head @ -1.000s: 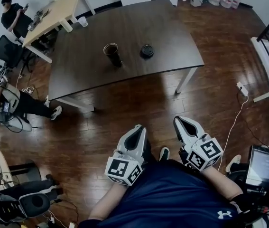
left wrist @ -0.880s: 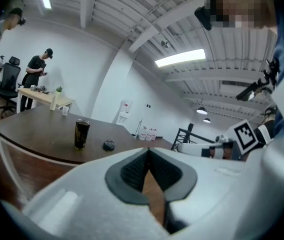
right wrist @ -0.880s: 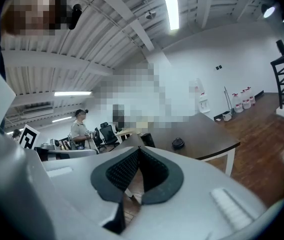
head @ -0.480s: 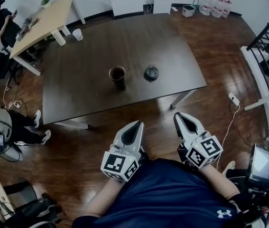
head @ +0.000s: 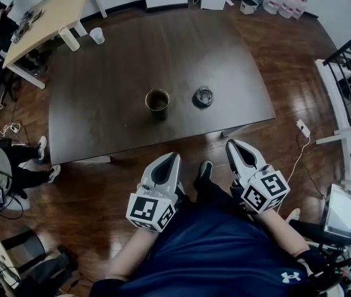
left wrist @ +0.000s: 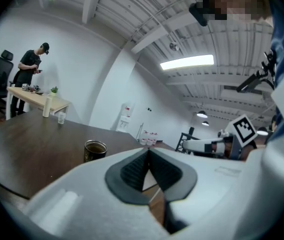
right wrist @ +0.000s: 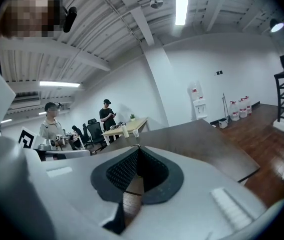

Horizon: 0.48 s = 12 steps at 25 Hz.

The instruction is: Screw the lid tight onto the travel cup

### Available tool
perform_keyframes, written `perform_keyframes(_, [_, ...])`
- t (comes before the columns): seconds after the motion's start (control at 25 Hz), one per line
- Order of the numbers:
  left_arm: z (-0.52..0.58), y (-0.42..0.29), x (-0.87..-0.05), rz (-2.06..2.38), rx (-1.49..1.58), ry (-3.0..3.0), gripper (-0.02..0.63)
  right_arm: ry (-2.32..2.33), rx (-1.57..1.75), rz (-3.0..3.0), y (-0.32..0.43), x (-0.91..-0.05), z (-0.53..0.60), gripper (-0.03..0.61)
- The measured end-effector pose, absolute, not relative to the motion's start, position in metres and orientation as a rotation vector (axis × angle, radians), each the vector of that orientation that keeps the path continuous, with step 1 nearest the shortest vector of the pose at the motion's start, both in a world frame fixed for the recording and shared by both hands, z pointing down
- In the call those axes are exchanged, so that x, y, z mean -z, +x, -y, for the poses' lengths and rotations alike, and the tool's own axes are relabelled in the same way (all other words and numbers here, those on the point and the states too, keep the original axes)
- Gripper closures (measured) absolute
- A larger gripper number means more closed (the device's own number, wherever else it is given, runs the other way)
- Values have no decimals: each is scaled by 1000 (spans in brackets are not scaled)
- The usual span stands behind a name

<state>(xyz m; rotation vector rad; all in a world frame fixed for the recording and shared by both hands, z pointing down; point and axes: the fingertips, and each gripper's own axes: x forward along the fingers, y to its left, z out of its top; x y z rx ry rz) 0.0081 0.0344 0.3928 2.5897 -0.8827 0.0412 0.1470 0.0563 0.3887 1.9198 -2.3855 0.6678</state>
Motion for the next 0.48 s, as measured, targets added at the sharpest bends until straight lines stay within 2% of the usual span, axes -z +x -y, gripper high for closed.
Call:
perform_keyframes(0.24, [1, 21, -402, 1021, -96, 2546, 609, 1765, -675, 2515, 158, -405, -10, 568])
perform_keyframes(0.48, [28, 41, -420, 1204, -298, 2623, 609, 1584, -658, 2516, 180, -447, 28, 566])
